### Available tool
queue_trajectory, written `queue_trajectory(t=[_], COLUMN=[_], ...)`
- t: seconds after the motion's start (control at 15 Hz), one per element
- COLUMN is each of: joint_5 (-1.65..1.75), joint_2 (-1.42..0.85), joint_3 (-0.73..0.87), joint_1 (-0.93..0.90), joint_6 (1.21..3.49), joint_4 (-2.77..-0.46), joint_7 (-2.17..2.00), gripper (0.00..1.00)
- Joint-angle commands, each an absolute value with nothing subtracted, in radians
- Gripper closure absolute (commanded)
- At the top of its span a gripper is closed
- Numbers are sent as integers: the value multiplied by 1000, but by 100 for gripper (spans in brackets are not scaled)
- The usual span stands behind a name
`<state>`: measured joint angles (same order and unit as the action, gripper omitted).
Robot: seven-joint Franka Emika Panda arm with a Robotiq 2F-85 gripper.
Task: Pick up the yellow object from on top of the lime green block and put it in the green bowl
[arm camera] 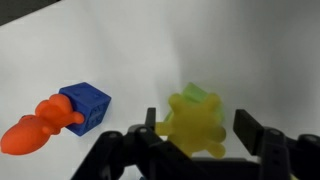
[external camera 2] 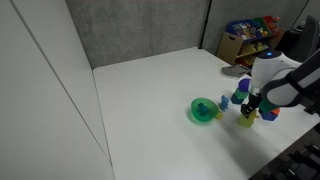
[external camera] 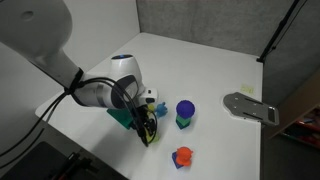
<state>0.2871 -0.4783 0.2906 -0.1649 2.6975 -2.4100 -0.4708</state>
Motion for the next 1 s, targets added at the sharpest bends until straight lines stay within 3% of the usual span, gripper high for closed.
queue_trajectory(t=[0.0,0.2,0.27,0.6,0.93], joint_5=[311,313,312,297,292], joint_2=[-499,-494,-487,-430,-329], joint_3=[329,343,342,325,291], joint_1=[-205,-223,-226,-229,-222], joint_6=[2706,2703,2700,2674,2623], joint_4=[-2391,-2394,-2397,-2417,-2423], joint_7=[-505,-503,-499,-476,-468], gripper=[55,83,87,94,93])
